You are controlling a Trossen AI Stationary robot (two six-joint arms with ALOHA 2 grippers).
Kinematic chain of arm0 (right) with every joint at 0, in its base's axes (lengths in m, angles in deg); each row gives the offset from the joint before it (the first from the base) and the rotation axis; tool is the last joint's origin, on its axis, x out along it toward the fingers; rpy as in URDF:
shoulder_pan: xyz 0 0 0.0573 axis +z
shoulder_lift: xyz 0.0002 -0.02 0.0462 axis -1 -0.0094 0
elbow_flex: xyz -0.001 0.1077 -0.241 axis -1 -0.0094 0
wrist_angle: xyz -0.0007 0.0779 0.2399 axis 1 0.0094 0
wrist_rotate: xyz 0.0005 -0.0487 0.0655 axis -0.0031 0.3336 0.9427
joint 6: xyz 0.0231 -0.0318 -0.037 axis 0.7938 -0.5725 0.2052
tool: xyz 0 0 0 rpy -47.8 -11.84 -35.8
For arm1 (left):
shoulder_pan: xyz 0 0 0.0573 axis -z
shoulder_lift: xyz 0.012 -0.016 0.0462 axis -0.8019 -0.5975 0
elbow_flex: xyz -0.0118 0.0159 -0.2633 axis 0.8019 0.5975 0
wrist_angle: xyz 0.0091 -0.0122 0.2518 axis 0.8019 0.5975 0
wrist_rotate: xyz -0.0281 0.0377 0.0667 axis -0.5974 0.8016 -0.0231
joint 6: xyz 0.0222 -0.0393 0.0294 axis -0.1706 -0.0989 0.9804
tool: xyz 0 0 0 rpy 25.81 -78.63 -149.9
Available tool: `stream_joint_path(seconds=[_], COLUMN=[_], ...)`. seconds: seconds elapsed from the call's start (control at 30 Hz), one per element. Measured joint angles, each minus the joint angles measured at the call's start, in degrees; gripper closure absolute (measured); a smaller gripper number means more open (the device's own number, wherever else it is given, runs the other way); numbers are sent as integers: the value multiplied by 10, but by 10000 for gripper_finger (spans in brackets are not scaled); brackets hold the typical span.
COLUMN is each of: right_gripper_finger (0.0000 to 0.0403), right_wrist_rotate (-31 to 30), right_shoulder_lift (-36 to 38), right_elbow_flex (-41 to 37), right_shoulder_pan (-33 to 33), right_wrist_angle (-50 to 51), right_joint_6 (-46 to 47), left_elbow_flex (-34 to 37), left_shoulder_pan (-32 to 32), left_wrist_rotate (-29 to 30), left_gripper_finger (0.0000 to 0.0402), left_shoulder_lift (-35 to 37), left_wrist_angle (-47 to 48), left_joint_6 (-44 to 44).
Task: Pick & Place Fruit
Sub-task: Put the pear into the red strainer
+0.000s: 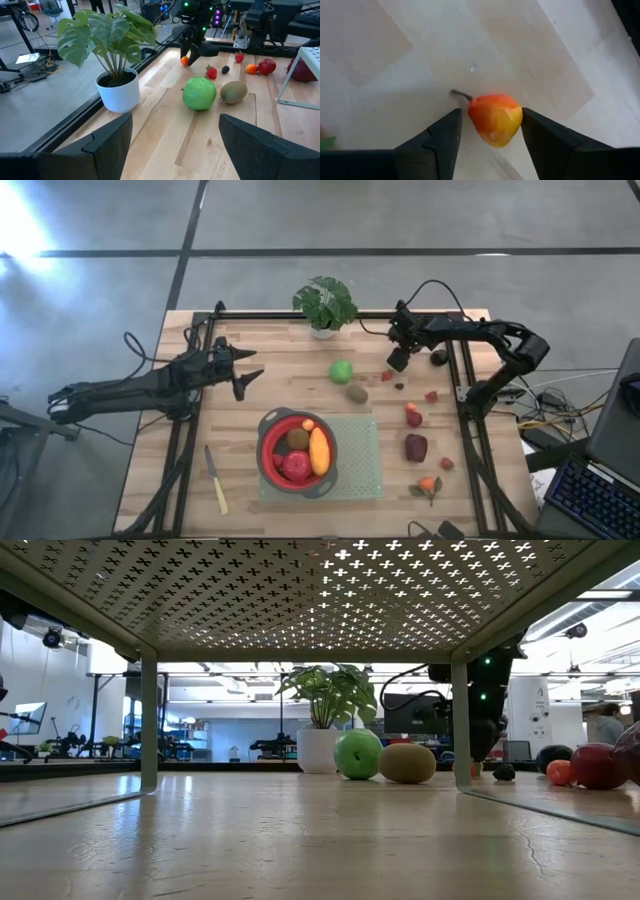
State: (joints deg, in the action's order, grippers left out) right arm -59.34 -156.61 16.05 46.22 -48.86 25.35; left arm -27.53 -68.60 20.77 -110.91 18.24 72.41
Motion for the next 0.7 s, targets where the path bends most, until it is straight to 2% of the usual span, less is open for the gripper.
stream_joint_path(seconds=[0.13, 0.7], right_gripper_finger=[207, 276], right_wrist_rotate=[33, 33], right_shoulder_lift=[-5, -8], right_elbow_flex=[0, 1], right_shoulder_pan=[1, 1], right_wrist_angle=[2, 7], right_joint_6=[-9, -10], left_elbow_flex=[0, 0], left_shoulder_pan=[0, 0], left_wrist_rotate=[0, 0], left_gripper_finger=[101, 101], left_shoulder_lift=[0, 0], left_wrist_angle=[0, 0], left_joint_6=[0, 0])
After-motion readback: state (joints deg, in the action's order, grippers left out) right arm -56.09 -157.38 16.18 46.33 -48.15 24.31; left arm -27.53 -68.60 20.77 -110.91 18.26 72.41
